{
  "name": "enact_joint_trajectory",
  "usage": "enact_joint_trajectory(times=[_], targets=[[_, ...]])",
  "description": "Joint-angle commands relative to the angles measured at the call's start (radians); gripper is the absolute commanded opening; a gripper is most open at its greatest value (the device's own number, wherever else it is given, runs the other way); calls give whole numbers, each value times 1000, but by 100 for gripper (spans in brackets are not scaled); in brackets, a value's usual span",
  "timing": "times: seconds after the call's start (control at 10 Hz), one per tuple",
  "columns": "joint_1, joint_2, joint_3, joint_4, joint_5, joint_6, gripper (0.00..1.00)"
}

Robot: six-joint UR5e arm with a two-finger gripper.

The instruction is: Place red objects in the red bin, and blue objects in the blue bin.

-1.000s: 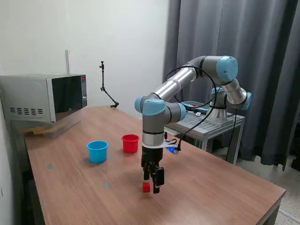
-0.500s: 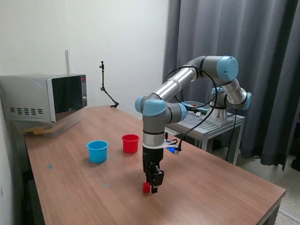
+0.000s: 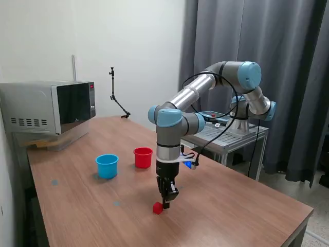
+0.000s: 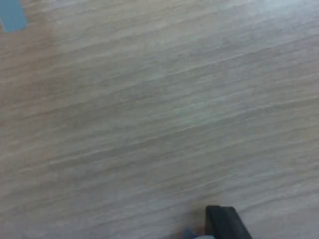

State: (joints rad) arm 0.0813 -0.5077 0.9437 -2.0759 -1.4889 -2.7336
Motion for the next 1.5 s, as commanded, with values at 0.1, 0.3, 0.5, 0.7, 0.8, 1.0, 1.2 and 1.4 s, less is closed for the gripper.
enact_joint_trajectory(times=[0.1, 0.3, 0.5, 0.7, 0.8, 1.0, 1.2, 1.4], targets=[[2, 0, 4, 0, -1, 0, 100], [2, 0, 4, 0, 1, 0, 100], [2, 2, -5, 0, 1, 0, 100], [-2, 5, -19, -1, 1, -3, 100], [-6, 5, -23, -1, 1, -3, 100], [-11, 6, -34, -1, 1, -3, 100], [-11, 17, -42, -1, 1, -3, 100], [-11, 18, -43, -1, 2, -3, 100]])
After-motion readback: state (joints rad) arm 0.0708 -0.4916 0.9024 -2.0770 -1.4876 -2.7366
